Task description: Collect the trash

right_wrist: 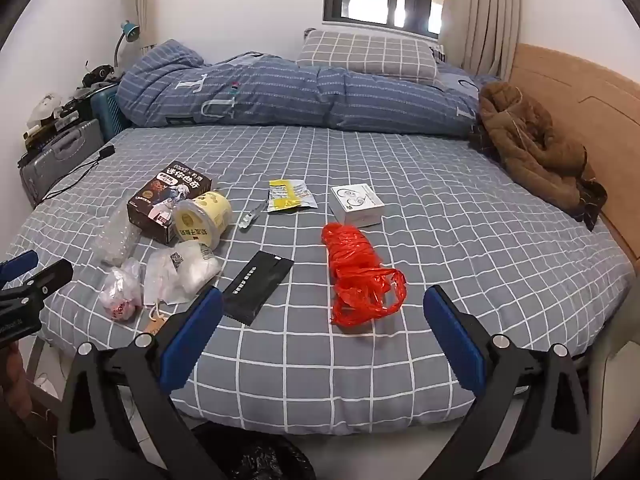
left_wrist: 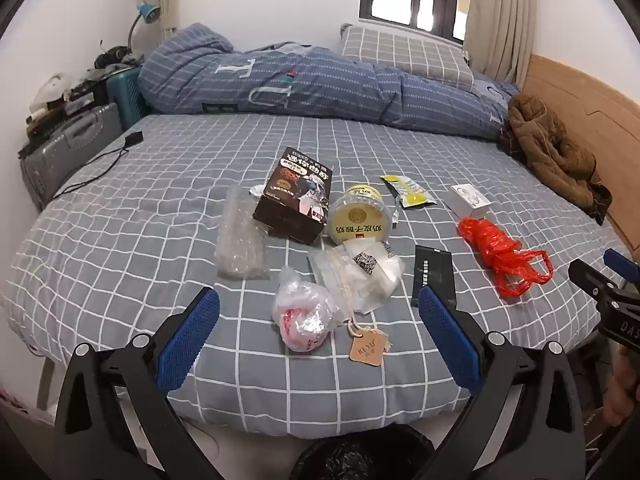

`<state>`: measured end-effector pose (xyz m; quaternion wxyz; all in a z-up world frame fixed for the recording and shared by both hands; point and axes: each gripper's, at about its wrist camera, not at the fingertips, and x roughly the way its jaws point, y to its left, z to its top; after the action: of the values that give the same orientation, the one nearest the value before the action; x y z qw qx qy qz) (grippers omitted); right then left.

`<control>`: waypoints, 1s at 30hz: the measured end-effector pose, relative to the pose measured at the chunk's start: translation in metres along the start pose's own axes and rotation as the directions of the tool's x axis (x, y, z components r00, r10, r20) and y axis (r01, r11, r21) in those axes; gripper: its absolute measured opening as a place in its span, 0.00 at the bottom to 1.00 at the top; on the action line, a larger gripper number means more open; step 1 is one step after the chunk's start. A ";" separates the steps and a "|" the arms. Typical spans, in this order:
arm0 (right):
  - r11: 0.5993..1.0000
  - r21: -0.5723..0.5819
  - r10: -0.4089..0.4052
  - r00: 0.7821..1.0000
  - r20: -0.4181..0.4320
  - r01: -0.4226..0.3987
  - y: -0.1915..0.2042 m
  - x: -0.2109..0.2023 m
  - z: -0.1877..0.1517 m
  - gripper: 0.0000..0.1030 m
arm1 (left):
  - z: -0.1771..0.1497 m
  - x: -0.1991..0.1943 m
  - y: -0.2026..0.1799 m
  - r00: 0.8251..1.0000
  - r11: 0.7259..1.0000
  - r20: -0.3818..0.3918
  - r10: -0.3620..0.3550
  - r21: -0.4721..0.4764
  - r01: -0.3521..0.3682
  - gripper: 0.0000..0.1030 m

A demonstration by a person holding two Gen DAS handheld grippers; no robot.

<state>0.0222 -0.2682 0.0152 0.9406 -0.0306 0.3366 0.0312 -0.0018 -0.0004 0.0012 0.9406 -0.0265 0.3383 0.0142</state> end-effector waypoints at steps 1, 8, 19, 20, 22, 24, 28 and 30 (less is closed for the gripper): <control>1.000 -0.003 -0.005 1.000 0.003 0.005 0.000 0.000 0.000 0.93 | 0.000 -0.001 0.000 1.000 1.000 0.001 0.004 0.000 -0.004 0.95; 1.000 0.000 -0.004 1.000 -0.001 0.004 0.000 0.001 -0.001 0.93 | 0.002 0.002 0.003 1.000 0.999 -0.011 0.021 0.026 -0.021 0.95; 1.000 0.015 0.007 1.000 -0.008 -0.007 -0.003 0.005 -0.003 0.93 | 0.003 0.010 -0.001 0.999 0.999 -0.043 0.026 0.034 -0.024 0.95; 1.000 0.014 0.010 1.000 -0.009 -0.010 -0.003 0.005 -0.004 0.93 | 0.003 0.010 -0.001 0.999 0.999 -0.045 0.024 0.035 -0.023 0.95; 1.000 0.014 0.013 1.000 -0.010 -0.013 -0.004 0.006 -0.004 0.93 | 0.003 0.011 -0.001 0.999 0.999 -0.048 0.026 0.038 -0.025 0.95; 1.000 0.015 0.012 1.000 -0.011 -0.012 -0.004 0.006 -0.004 0.93 | 0.003 0.013 -0.001 0.998 0.999 -0.050 0.027 0.037 -0.025 0.95; 1.000 0.015 0.008 1.000 -0.011 -0.008 -0.004 0.008 -0.005 0.93 | 0.003 0.014 -0.001 0.998 0.999 -0.055 0.027 0.039 -0.025 0.95; 1.000 0.014 0.007 1.000 -0.011 -0.007 -0.004 0.007 -0.004 0.93 | 0.002 0.014 -0.001 0.998 0.999 -0.054 0.025 0.041 -0.023 0.95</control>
<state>0.0255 -0.2724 0.0073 0.9388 -0.0228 0.3422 0.0320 0.0100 -0.0016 -0.0060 0.9312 -0.0036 0.3642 0.0180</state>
